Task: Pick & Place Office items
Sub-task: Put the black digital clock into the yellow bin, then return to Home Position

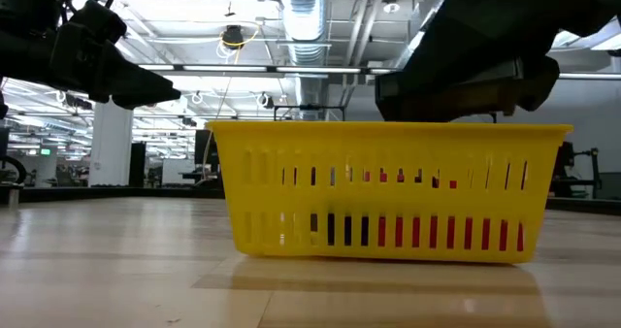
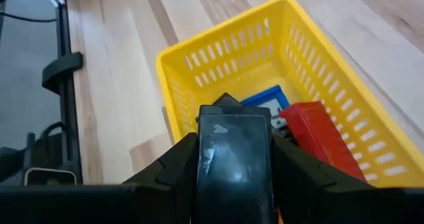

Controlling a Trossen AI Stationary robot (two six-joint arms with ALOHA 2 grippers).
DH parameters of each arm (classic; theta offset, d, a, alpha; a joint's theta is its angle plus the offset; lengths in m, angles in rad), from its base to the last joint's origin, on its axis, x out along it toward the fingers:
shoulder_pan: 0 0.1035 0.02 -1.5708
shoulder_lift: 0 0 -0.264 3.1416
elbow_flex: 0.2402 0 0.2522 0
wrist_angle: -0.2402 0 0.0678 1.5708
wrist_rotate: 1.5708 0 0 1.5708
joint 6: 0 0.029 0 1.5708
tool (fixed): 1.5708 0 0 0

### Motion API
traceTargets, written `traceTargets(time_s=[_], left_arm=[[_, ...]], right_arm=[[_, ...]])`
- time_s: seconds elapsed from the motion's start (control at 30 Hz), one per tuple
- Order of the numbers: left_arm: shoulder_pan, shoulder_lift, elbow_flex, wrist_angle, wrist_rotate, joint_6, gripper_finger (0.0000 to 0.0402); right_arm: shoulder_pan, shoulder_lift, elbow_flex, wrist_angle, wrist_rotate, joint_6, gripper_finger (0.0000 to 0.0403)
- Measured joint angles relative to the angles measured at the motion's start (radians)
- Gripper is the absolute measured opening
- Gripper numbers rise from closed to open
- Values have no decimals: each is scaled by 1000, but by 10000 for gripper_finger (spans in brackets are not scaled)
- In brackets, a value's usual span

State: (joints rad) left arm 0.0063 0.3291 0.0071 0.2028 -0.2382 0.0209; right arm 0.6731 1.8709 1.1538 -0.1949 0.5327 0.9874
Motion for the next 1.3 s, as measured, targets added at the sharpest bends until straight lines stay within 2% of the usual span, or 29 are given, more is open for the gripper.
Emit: traceTargets(time_s=[0.13,0.4,0.53,0.87,1.0,1.13,1.23,1.3], left_arm=[[0,0,0,0,0,0,227],[0,0,0,0,0,0,228],[0,0,0,0,0,0,226],[0,0,0,0,0,0,226],[0,0,0,0,0,0,226],[0,0,0,0,0,0,227],[0,0,0,0,0,0,226],[0,0,0,0,0,0,226]], right_arm=[[0,0,0,-7,10,-7,153],[0,0,0,-5,25,-11,194],[-1,0,0,-5,33,-19,198],[17,-19,0,-29,182,-54,195],[25,-79,0,-189,239,-50,195],[41,-180,-1,-400,367,-30,195],[45,-268,-52,-377,425,-135,195],[42,-329,-127,-249,424,-258,195]])
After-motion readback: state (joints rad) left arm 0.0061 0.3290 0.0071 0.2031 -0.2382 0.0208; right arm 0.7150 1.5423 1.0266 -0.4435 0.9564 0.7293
